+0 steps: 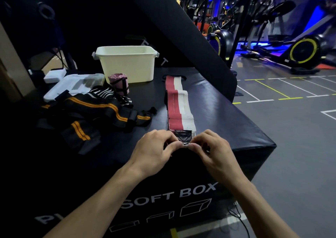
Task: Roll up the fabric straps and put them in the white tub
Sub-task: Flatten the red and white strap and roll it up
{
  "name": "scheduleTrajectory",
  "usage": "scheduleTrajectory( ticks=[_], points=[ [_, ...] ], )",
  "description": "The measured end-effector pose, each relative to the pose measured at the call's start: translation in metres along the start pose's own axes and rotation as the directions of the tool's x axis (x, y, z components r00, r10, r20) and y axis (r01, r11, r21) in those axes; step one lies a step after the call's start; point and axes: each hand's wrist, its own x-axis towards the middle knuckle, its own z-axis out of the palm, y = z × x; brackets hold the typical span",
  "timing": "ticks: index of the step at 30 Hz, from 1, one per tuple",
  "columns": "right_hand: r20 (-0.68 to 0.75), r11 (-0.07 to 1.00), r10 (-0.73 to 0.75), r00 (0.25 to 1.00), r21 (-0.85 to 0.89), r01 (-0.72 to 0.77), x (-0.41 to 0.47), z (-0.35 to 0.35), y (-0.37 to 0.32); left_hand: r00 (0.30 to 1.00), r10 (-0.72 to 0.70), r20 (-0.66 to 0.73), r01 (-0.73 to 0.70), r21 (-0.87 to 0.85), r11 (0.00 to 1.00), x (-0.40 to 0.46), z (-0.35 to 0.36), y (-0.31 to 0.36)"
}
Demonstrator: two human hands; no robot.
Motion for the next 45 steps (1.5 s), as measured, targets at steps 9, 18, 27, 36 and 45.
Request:
scheduleTrajectory(
  ticks=[9,18,27,36,45],
  points=[
    [0.172,0.951,0.299,0.939,-0.133,-0.279,0.024,-0.003,-0.013,0.987,-0.152,-0.061,0.152,0.005,0.988,0.002,0.002,0.011],
    [0.102,0.932,0.362,0.927,-0.001,-0.363,0.029,-0.007,-0.016,0.984,0.172,-0.05,-0.162,0.163,0.973,0.002,0.001,0.005],
    [0.016,0.991,-0.126,0.992,-0.053,0.127,0.017,0.005,0.004,0.992,0.122,-0.042,-0.125,-0.07,0.99,0.018,0.005,-0.01],
    [0.005,0.96,-0.188,0.982,-0.208,0.185,0.023,0.012,0.011,0.993,-0.119,0.009,0.118,-0.222,0.968,0.032,0.006,-0.006],
    [0.116,0.992,-0.105,0.988,0.084,0.096,0.028,-0.008,0.001,0.968,-0.251,0.006,0.241,-0.314,0.919,0.03,0.004,-0.001]
  ],
)
